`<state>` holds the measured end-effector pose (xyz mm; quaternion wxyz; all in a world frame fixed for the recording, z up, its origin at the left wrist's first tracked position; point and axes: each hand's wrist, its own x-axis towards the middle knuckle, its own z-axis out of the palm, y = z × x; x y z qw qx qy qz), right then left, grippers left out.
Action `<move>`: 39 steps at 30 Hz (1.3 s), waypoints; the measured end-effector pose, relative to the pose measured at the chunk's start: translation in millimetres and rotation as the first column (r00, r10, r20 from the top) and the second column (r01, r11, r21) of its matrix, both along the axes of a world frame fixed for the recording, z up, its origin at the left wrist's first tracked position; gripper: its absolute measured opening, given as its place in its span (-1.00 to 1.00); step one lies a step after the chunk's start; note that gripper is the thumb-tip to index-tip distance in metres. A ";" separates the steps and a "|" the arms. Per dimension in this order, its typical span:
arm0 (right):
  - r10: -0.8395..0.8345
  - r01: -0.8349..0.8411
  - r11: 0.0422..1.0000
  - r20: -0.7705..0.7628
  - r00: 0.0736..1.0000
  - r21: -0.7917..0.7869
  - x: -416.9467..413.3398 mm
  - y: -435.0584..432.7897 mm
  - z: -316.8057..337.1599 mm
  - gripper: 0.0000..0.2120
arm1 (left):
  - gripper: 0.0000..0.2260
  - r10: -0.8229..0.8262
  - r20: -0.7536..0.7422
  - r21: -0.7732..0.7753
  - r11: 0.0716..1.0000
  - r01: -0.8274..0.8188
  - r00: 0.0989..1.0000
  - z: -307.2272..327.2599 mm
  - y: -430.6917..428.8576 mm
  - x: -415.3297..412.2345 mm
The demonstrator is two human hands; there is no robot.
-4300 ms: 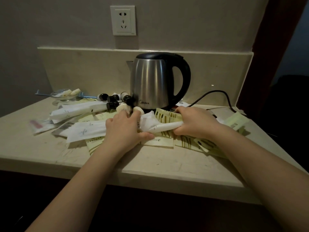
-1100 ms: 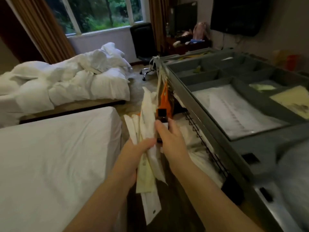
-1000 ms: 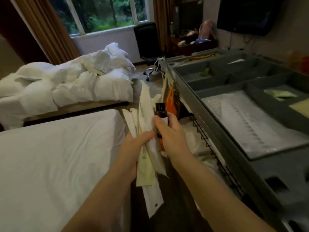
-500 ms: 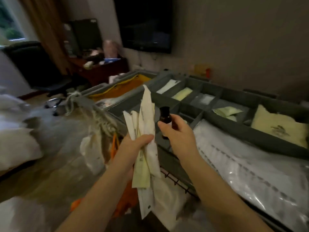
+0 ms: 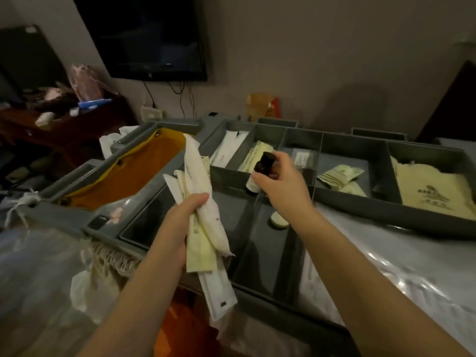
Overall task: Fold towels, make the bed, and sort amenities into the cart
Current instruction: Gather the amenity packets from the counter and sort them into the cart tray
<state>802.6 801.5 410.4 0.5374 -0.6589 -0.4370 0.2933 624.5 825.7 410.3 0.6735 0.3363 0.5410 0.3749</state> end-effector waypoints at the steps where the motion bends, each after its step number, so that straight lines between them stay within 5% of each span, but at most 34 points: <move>1: -0.014 0.015 1.000 0.044 0.999 -0.020 -1.3 8.6 -0.4 -0.55 | -0.76 -0.029 -0.007 0.002 1.000 0.029 1.000 2.5 10.8 -1.6; 6: -0.110 0.163 0.974 0.300 0.948 -0.159 -4.8 43.9 -14.6 -0.58 | -0.90 -0.216 -0.007 0.010 0.976 0.216 0.976 7.1 66.4 -8.7; 14: -0.212 0.394 0.882 0.530 0.821 -0.257 -21.8 60.0 -39.2 -0.59 | -0.61 -0.489 0.074 -0.023 0.871 0.491 0.869 -2.0 137.2 -6.8; 21: -0.207 0.557 0.760 0.687 0.697 -0.336 -26.8 74.4 -39.9 -0.57 | -0.59 -0.537 0.196 -0.136 0.814 0.565 0.821 -19.9 138.9 -4.5; 27: -0.292 0.597 0.699 0.605 0.741 -0.394 -24.4 85.0 -42.6 -0.44 | -0.56 -0.560 0.219 -0.141 0.792 0.594 0.799 -26.3 141.7 -3.6; 32: -0.368 0.538 0.772 0.451 0.813 -0.339 -21.8 77.7 -51.7 -0.36 | -0.58 -0.577 0.194 -0.130 0.787 0.604 0.794 -27.7 145.8 -1.3; 39: -0.283 0.467 0.850 0.535 0.796 -0.244 -12.1 69.7 -36.6 -0.74 | -0.70 -0.565 0.168 -0.136 0.799 0.586 0.808 -33.0 152.6 0.0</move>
